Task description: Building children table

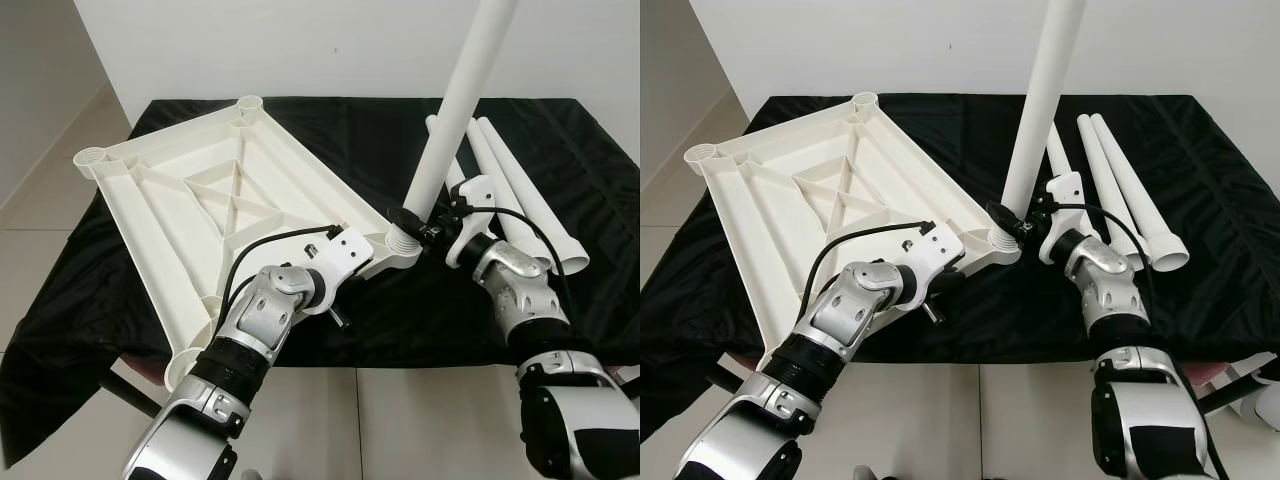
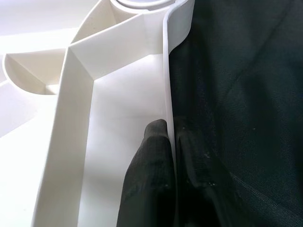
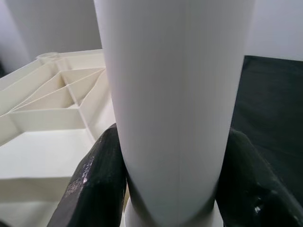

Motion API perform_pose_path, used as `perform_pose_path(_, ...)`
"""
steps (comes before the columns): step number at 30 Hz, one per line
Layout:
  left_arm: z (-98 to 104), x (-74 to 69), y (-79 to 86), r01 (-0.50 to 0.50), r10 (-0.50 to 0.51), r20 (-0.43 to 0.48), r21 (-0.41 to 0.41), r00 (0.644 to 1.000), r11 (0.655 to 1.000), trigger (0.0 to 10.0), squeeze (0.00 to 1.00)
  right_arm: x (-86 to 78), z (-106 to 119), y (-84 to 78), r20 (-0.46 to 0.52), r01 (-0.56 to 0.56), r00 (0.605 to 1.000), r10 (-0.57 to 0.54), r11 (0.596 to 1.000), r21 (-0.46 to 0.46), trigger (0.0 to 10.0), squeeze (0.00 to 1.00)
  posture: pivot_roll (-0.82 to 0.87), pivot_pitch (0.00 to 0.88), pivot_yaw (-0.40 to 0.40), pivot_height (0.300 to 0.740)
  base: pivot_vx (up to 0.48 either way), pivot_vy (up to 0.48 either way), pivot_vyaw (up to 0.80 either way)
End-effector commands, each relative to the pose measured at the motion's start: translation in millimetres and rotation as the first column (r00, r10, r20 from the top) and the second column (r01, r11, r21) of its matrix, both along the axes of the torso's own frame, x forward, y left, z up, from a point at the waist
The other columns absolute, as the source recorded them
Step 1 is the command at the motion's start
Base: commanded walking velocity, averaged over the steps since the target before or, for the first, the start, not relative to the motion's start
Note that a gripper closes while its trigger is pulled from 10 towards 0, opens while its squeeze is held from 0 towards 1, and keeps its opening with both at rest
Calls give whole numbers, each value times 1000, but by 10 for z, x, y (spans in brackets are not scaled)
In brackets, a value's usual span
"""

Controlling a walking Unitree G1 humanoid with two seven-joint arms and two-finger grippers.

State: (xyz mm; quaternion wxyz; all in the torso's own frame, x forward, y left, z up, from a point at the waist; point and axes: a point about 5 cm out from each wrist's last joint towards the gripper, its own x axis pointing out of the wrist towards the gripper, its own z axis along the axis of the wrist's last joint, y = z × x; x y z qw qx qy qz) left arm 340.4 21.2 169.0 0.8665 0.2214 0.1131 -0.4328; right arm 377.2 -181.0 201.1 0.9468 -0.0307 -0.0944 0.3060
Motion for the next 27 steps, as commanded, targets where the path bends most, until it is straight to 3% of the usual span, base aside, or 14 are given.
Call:
perform_pose_path(1,-62,21,52,-87,87,27,4,996,996,10000,0,-18,-109,39,-32,15,999,-15,1000,22,0,0,-107,109,59,740,0,0,0)
perform_pose_path(17,-61,14,55,-92,92,27,0,995,996,10000,0,-22,-186,193,-23,213,977,-211,973,85,0,0,-101,103,49,740,0,0,0)
perform_pose_path(27,-54,12,59,-94,94,30,-2,995,996,10000,0,-73,-326,505,-78,362,932,-355,925,117,0,0,-96,95,48,740,0,0,0)
